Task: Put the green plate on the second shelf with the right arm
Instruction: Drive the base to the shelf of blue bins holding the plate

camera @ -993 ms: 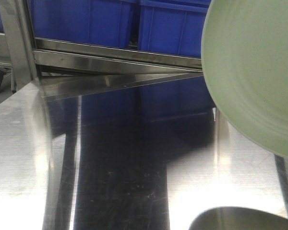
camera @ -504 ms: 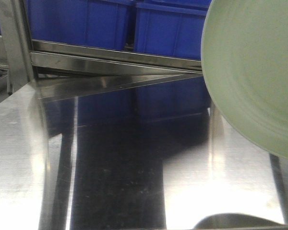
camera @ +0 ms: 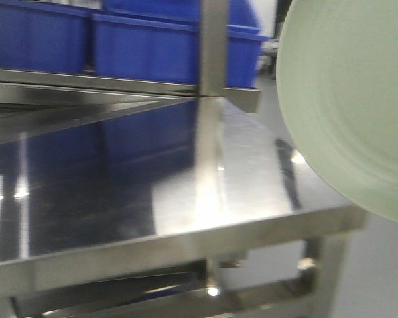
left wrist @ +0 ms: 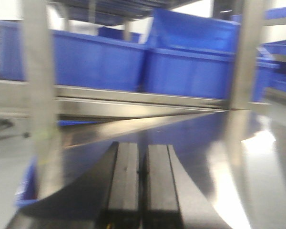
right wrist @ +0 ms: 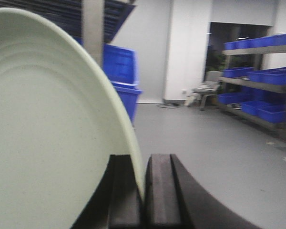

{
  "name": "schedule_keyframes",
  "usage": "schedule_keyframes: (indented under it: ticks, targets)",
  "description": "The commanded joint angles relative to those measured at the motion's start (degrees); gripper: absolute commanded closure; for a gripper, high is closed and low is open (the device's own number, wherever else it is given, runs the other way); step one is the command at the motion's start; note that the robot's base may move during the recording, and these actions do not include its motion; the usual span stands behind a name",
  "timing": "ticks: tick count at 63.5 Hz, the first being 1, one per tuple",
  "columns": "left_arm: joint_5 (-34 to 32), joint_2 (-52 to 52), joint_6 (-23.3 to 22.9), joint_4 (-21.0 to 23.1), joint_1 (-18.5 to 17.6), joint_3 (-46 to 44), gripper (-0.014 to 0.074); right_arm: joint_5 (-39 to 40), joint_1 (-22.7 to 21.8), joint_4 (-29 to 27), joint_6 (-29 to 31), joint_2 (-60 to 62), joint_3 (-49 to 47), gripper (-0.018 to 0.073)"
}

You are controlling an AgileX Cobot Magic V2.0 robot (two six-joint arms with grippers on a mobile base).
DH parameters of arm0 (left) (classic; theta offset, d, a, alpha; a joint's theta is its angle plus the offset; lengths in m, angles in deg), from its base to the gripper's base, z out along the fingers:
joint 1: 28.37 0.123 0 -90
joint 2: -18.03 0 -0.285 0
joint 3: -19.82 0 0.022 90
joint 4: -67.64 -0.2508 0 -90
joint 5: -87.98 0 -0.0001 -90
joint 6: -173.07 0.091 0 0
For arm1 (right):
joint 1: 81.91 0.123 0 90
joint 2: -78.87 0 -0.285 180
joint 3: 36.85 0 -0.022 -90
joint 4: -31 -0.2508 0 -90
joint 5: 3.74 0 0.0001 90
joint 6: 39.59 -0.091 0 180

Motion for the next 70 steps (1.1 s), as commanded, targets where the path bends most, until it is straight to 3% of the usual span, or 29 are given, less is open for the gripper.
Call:
schedule_keyframes:
  ticks: [1, 70]
  targets:
    - [-4.63, -0.90, -0.14, 0.42, -0.14, 2.27, 0.0466, 6.81, 0.06, -0.76, 0.14, -0.16, -1.41, 0.0503]
    - [-4.63, -0.90, -0.14, 0.42, -0.14, 2.27, 0.0466, 6.81, 0.06, -0.76, 0.14, -0.16, -1.41, 0.0503]
